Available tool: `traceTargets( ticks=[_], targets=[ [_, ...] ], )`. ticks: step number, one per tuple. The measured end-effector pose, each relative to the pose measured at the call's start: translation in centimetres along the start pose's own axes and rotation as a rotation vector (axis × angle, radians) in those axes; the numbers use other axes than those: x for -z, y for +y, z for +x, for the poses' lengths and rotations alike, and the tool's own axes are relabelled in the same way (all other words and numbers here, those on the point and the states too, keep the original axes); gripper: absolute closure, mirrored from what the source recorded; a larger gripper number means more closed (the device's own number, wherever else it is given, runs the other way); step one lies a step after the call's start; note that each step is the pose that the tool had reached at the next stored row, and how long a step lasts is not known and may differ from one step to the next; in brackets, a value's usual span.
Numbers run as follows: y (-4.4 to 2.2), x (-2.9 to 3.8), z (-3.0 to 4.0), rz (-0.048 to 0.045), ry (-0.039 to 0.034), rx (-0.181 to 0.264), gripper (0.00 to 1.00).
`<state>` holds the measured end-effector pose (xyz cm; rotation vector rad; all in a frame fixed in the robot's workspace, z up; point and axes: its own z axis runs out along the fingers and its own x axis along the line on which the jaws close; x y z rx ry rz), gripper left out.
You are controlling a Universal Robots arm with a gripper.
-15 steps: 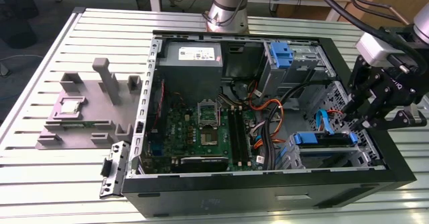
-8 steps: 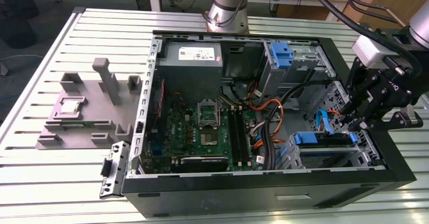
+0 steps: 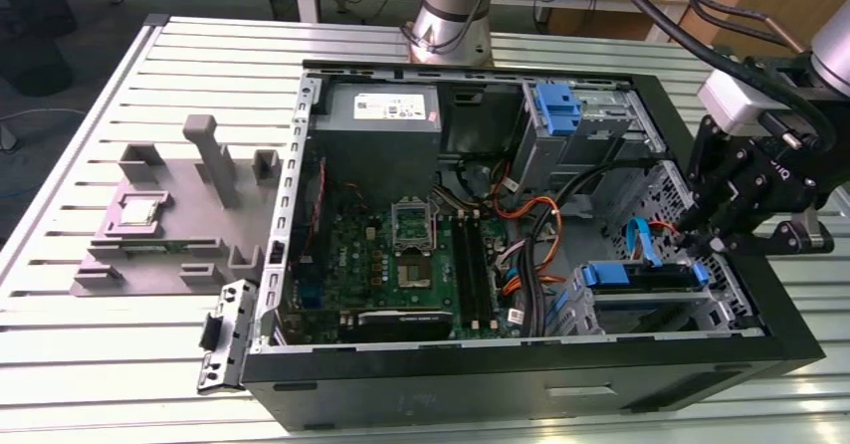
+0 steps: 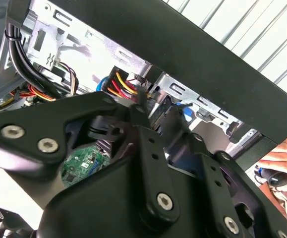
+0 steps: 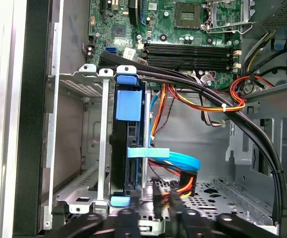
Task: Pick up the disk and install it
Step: 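Insert the second disk wire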
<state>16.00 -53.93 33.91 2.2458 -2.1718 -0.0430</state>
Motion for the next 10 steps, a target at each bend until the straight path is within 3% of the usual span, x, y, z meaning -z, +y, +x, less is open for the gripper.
traceTargets(
  ticks=[5,10],
  targets=[
    [0.0,0.0,0.0,0.0,0.0003,0.0,0.83],
    [0.0,0.0,0.0,0.0,0.0006,0.0,0.84]
  ],
)
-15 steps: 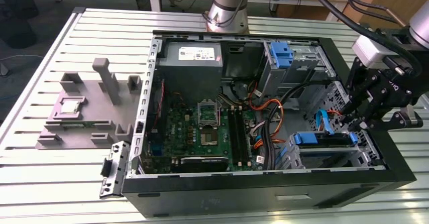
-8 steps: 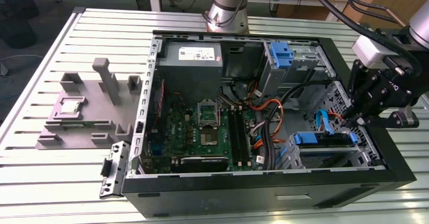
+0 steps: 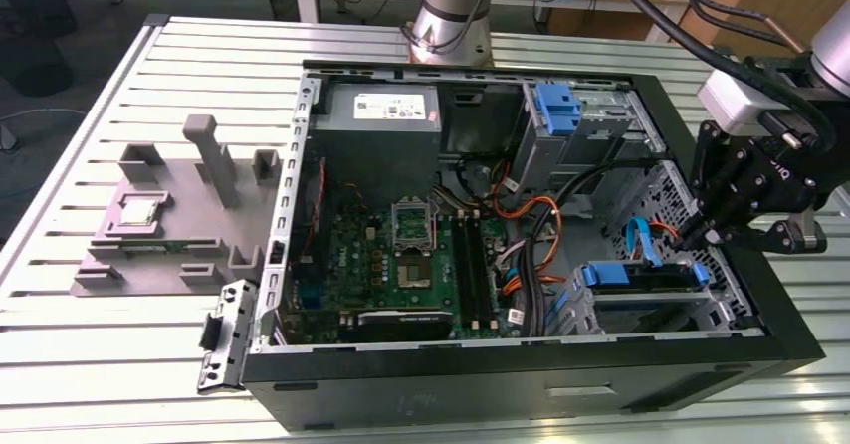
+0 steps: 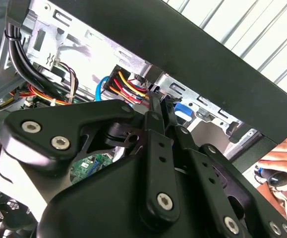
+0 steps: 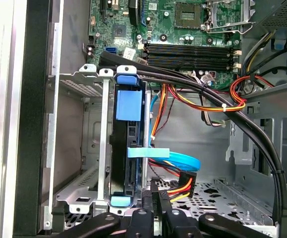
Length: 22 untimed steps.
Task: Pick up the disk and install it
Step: 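Insert the second disk wire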
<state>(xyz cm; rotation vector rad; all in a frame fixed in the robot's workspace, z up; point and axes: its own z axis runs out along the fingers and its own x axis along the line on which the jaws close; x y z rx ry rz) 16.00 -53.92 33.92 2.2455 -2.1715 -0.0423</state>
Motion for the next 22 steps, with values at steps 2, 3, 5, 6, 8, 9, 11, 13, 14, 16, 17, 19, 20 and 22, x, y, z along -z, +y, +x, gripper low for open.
traceTargets(
  ticks=[2,3,5,6,8,9,11,13,14,16,17,19,20,22],
  targets=[
    [0.0,0.0,0.0,0.0,0.0001,0.0,0.84],
    [0.0,0.0,0.0,0.0,0.0001,0.0,0.84],
    [0.24,-0.01,-0.02,0.0024,0.0003,0.0,0.84],
    [0.49,-0.02,-0.02,0.0069,0.0003,0.0,0.84],
    [1.02,-0.04,-0.04,0.0175,0.0007,0.0,0.84],
    [1.29,-0.04,-0.04,0.0232,0.0008,0.0,0.84],
    [1.77,-0.06,-0.05,0.0332,0.0011,0.0,0.84],
    [2.24,-0.08,-0.03,0.0428,0.0014,0.0,0.84],
    [2.45,-0.08,0.02,0.0469,0.0018,0.0,0.84],
    [2.72,-0.08,0.13,0.0523,0.0044,0.0,0.84],
    [2.78,-0.09,0.2,0.0535,0.007,0.0,0.84],
    [2.79,-0.1,0.33,0.0538,0.0125,0.0,0.84],
    [2.79,-0.09,0.37,0.0537,0.0154,0.0,0.84],
    [2.8,-0.09,0.54,0.0536,0.0209,0.0,0.84]
  ],
)
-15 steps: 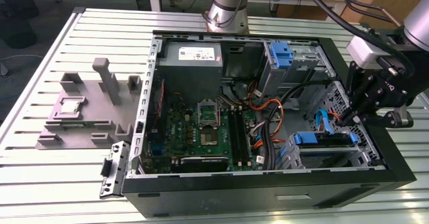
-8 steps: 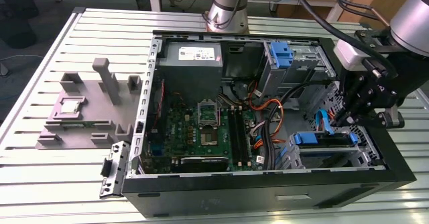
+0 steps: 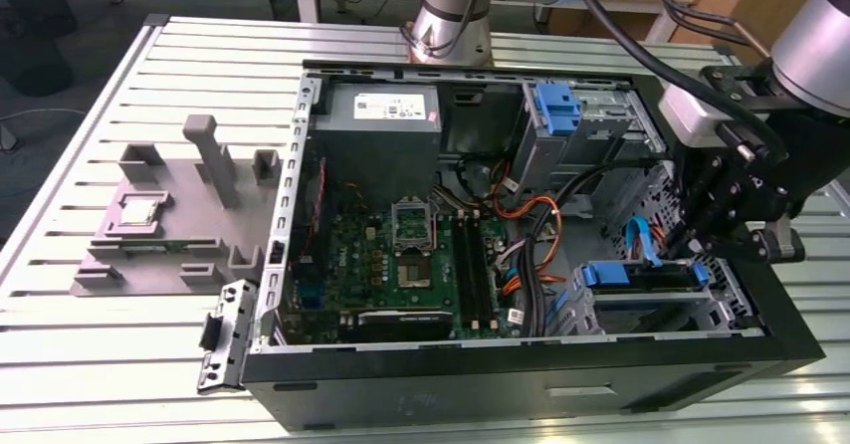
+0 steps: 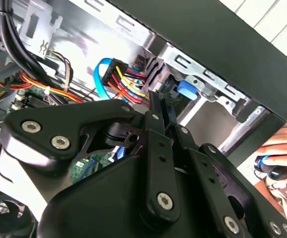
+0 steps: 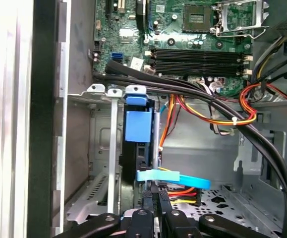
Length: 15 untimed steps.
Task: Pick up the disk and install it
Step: 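Insert the second disk wire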
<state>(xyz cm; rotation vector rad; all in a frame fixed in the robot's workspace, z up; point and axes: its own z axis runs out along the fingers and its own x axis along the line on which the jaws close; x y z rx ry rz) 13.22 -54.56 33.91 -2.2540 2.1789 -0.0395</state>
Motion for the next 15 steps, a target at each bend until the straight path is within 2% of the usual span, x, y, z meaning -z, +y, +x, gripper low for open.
traceTargets(
  ticks=[3,7,15],
  targets=[
    [0.01,-0.01,0.3,-0.0002,0.0064,0.0,0.84],
    [-0.05,-0.01,0.35,-0.0006,0.0176,-0.001,0.84],
    [-0.13,-0.14,0.36,-0.0009,0.024,-0.001,0.84]
  ],
)
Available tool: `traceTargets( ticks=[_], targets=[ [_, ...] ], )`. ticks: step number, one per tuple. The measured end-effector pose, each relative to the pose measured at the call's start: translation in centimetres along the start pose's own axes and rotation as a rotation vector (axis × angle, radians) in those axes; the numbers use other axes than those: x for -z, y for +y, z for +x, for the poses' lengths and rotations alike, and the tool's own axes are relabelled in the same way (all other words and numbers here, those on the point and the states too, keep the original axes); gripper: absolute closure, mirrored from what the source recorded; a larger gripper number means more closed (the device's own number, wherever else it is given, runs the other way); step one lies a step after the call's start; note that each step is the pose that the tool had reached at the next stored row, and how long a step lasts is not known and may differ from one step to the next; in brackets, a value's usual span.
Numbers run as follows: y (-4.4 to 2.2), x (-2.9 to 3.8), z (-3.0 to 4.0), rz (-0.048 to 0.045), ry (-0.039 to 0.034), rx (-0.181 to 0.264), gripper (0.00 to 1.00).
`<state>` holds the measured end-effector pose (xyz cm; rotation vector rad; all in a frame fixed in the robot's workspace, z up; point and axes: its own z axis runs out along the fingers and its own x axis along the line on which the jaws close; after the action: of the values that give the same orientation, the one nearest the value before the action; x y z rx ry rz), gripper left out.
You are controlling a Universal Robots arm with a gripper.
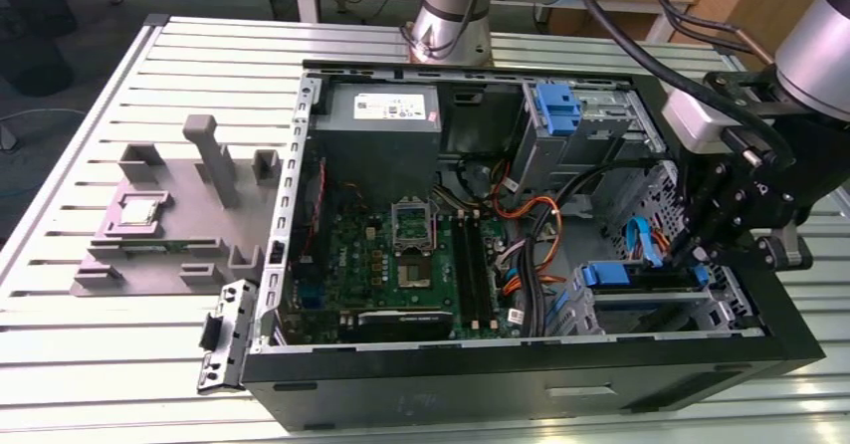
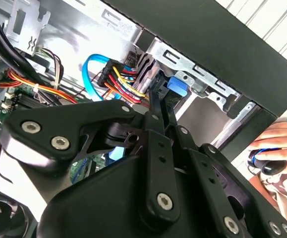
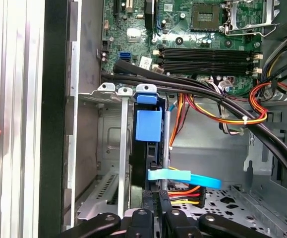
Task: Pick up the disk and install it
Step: 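Insert the second disk wire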
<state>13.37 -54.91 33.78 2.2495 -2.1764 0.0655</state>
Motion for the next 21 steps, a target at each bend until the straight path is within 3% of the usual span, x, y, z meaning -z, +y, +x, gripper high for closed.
traceTargets(
  ticks=[5,13,16,17,21],
  targets=[
    [0.0,-0.08,0.0,-0.0001,0.0036,0.0,0.84],
    [0.0,-0.11,0.0,0.0,0.0032,0.0,0.84],
    [0.0,-0.12,0.0,-0.0001,0.0032,0.0,0.77],
    [0.0,-0.11,0.0,-0.0001,0.0034,0.0,0.7],
    [0.0,-0.15,-0.02,-0.0001,0.0045,0.0,0.7]
  ],
)
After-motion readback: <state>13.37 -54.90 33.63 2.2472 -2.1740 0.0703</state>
